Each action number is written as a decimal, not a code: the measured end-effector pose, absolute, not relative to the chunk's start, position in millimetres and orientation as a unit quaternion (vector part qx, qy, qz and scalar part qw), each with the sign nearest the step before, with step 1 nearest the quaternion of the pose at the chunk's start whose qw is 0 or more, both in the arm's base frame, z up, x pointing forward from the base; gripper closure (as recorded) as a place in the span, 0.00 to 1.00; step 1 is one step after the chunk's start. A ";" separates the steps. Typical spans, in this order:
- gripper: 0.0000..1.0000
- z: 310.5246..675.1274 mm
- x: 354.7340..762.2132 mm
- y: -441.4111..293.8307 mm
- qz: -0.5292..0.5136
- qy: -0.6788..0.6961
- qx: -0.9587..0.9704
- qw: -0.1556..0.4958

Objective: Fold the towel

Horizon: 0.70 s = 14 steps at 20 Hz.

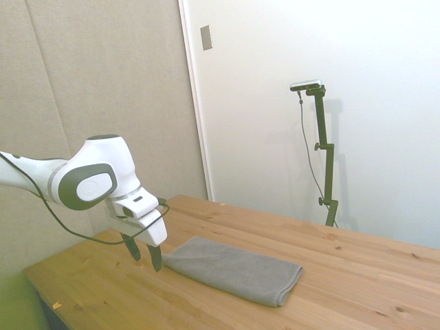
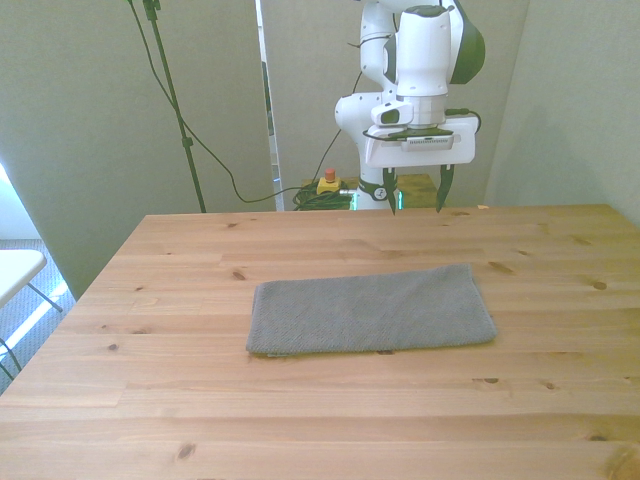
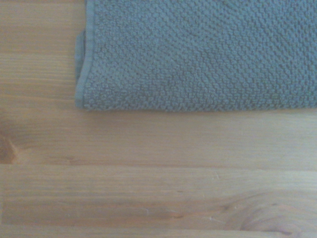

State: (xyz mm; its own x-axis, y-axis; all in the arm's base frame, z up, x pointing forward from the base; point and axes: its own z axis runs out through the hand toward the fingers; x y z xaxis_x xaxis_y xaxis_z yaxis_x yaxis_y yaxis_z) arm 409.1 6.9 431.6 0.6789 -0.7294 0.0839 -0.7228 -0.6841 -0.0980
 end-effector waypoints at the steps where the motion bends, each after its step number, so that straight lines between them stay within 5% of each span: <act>1: 0.00 431.2 409.2 6.7 -0.058 0.396 -0.916 0.028; 7: 0.00 431.6 441.2 25.8 -0.076 0.399 -0.914 -0.010; 14: 0.00 408.5 504.3 137.8 -0.140 0.361 -0.917 -0.094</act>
